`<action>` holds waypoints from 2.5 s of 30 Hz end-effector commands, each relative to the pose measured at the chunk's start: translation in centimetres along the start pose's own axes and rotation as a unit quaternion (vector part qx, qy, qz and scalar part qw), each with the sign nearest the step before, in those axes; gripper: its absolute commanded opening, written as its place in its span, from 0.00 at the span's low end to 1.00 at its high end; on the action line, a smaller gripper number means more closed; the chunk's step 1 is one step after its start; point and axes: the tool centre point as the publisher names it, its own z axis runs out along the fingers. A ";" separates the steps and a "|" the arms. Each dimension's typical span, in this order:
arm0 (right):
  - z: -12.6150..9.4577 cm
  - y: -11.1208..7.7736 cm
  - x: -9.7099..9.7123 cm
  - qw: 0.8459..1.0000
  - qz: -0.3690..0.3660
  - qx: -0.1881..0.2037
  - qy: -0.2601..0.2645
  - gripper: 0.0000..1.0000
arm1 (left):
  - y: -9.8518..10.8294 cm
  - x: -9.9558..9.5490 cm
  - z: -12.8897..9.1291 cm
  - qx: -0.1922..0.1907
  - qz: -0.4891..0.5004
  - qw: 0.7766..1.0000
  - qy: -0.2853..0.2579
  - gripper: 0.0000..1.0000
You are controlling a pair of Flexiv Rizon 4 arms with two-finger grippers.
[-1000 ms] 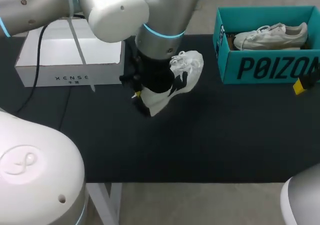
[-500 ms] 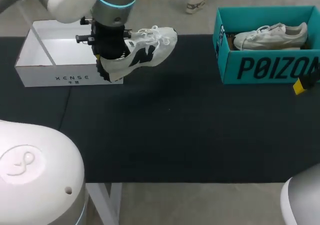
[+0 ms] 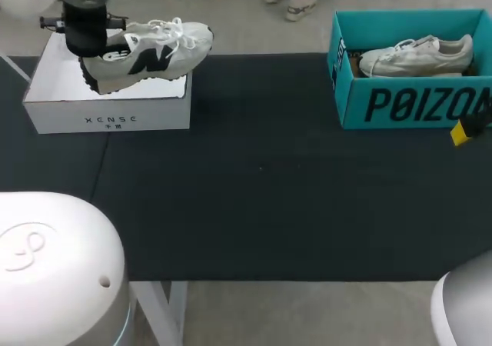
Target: Take the shoe out of the shoebox, open the shoe tongue, remove and reinsert the insole, then place the shoe into the shoebox
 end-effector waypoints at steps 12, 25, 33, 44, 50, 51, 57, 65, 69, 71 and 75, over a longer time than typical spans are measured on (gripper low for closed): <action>0.0 0.3 0.0 1.000 0.001 0.004 0.000 1.00 | 5.3 7.7 3.6 -0.032 0.105 0.990 -0.083 0.00; 0.0 0.3 0.0 1.000 0.001 0.004 0.000 1.00 | 8.3 10.3 7.8 -0.044 0.155 0.984 -0.078 0.00; 0.0 0.3 0.0 1.000 0.001 0.004 0.000 1.00 | 8.4 9.5 11.1 -0.034 0.170 0.982 -0.078 0.00; 0.0 0.3 0.0 1.000 0.001 0.004 0.000 1.00 | 8.0 8.3 14.4 -0.022 0.180 0.980 -0.079 0.00; 0.0 0.3 0.0 1.000 0.001 0.004 0.000 1.00 | 7.5 7.8 15.5 -0.014 0.187 0.978 -0.088 0.00; 0.0 0.3 0.0 1.000 0.001 0.004 0.000 1.00 | 7.3 7.8 15.6 -0.014 0.189 0.978 -0.084 0.00; 0.0 0.3 0.0 1.000 0.001 0.004 0.000 1.00 | 6.1 7.8 16.3 -0.008 0.196 0.977 -0.086 0.00; 0.0 0.3 0.0 1.000 0.001 0.004 0.000 1.00 | 5.1 7.5 17.5 -0.001 0.202 0.976 -0.084 0.00; 0.0 0.3 0.0 1.000 0.001 0.004 0.000 1.00 | 4.9 7.2 18.3 0.003 0.210 0.974 -0.086 0.00; 0.0 0.3 0.0 1.000 0.001 0.004 0.000 1.00 | 4.9 7.0 18.7 0.006 0.213 0.973 -0.088 0.00; 0.0 0.3 0.0 1.000 0.001 0.004 0.000 1.00 | 4.9 6.9 19.5 0.010 0.222 0.970 -0.099 0.00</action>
